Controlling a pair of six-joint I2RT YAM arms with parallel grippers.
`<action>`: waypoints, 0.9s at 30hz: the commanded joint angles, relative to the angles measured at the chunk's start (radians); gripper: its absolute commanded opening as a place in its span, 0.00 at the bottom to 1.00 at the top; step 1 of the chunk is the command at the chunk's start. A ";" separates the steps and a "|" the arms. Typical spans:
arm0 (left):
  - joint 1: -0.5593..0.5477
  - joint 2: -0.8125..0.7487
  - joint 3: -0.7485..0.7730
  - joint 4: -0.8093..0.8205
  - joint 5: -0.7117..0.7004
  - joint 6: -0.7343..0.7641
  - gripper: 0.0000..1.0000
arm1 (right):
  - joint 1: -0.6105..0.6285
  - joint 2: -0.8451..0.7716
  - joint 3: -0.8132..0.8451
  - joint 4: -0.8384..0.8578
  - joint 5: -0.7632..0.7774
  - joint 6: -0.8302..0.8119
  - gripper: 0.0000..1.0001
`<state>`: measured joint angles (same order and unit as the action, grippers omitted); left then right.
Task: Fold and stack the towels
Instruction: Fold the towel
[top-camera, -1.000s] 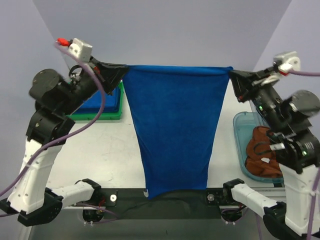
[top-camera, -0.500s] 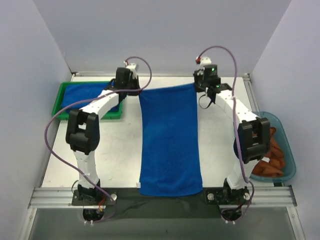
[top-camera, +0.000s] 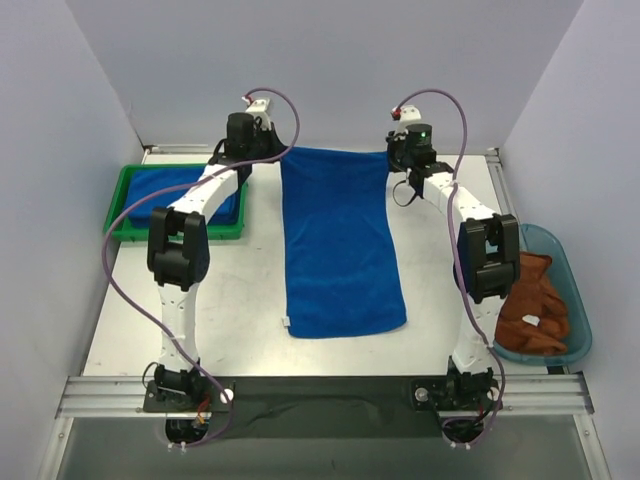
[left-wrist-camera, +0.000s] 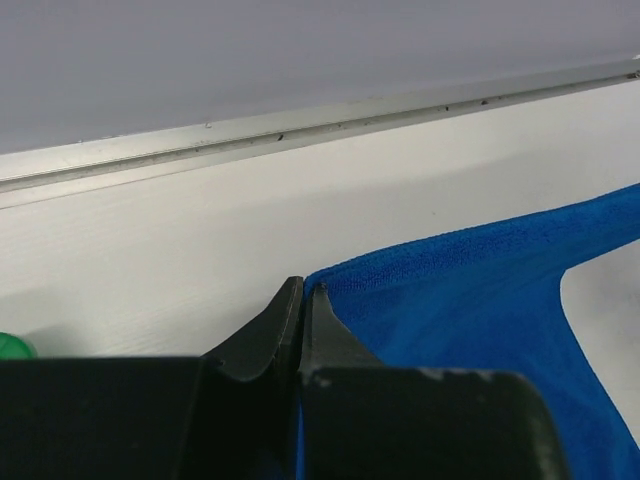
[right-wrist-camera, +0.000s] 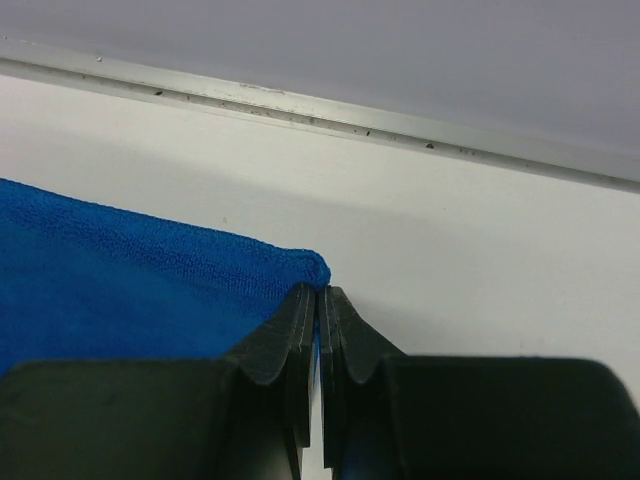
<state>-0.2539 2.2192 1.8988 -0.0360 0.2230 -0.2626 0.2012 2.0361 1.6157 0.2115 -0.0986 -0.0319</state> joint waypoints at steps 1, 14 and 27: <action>0.015 -0.036 -0.023 0.077 0.056 -0.010 0.00 | -0.013 -0.031 0.000 0.052 0.000 -0.017 0.00; 0.010 -0.328 -0.368 0.186 0.121 -0.092 0.00 | -0.019 -0.309 -0.258 0.009 -0.030 0.032 0.00; -0.067 -0.653 -0.650 0.038 0.171 -0.156 0.00 | -0.008 -0.629 -0.519 -0.213 -0.050 0.164 0.00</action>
<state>-0.3008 1.6501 1.2995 0.0460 0.3782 -0.3935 0.1963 1.4765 1.1435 0.0925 -0.1638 0.0681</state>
